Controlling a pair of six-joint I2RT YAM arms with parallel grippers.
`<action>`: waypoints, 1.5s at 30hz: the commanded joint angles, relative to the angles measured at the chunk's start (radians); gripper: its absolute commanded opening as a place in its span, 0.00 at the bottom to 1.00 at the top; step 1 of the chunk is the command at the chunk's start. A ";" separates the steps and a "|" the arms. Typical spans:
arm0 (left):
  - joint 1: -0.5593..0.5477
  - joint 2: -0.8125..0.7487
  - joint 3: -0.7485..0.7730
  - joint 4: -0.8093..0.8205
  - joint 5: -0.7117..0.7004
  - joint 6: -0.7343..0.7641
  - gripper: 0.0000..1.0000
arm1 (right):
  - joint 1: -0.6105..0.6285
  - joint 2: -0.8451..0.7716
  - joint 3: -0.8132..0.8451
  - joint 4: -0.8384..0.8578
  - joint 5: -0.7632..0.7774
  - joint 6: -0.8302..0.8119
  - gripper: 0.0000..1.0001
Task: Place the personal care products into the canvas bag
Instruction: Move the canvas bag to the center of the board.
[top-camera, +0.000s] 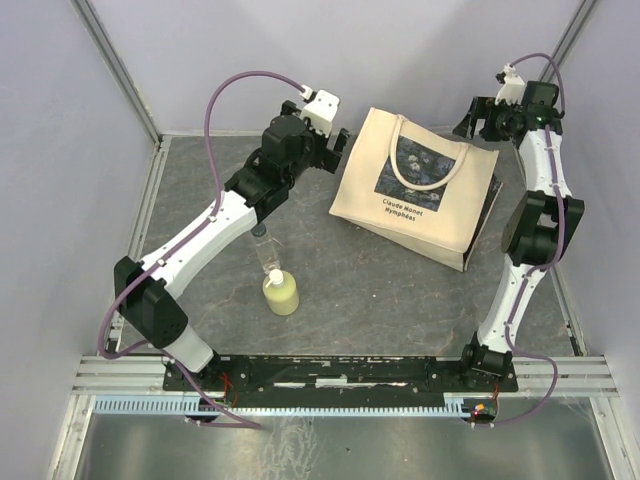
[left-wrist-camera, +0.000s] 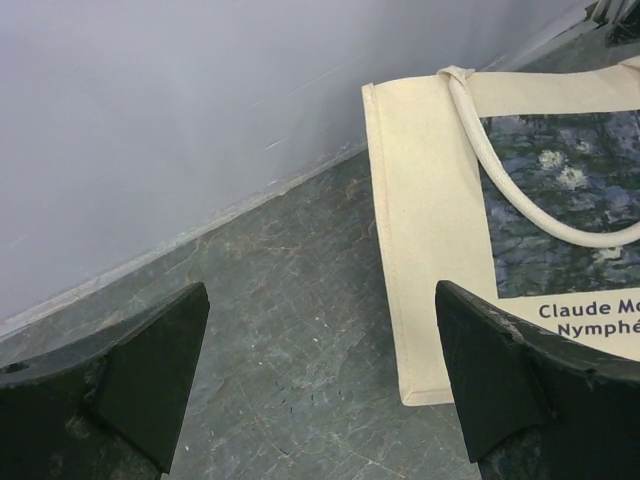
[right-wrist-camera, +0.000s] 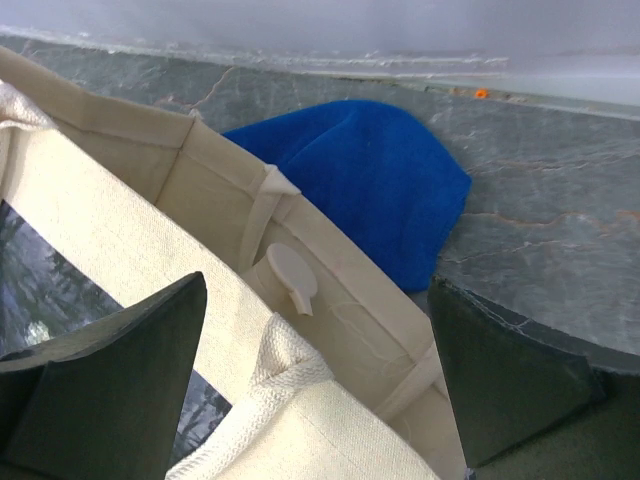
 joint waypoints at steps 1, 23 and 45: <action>0.016 0.002 0.002 0.030 -0.001 0.026 1.00 | -0.006 0.039 0.103 -0.090 -0.162 -0.019 0.98; 0.036 0.016 0.003 0.037 0.052 0.036 1.00 | 0.133 -0.180 -0.160 -0.324 -0.245 -0.180 0.26; 0.041 -0.014 -0.019 0.059 0.097 0.046 1.00 | 0.146 -0.329 -0.230 -0.206 0.069 -0.087 0.71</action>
